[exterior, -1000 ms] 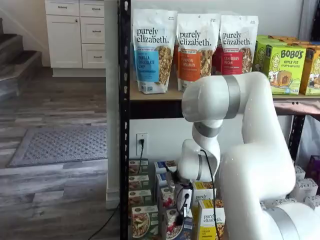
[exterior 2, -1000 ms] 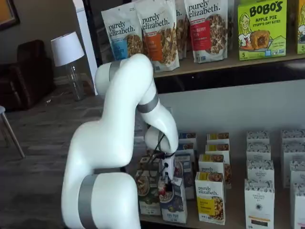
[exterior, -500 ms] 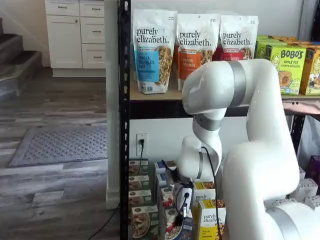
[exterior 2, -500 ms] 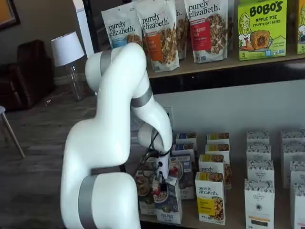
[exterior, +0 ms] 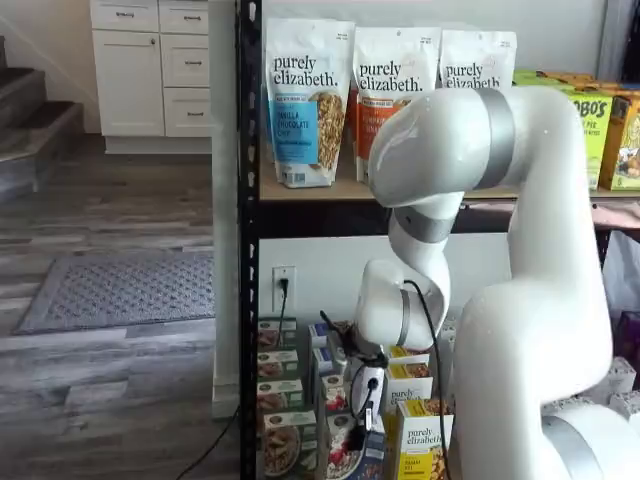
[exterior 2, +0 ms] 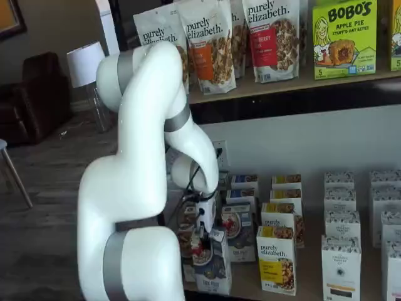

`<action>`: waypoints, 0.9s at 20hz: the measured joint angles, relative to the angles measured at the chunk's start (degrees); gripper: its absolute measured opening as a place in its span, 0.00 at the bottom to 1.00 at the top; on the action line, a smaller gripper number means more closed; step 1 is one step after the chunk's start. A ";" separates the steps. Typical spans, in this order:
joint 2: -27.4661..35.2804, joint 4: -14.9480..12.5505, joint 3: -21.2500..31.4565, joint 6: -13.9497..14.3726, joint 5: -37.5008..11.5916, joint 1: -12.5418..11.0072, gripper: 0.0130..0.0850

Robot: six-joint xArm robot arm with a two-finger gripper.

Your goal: Pick up the blue and white box that is on the bottom shelf, the second box from the left

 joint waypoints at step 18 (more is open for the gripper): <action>-20.98 -4.70 13.33 8.63 10.88 3.28 0.44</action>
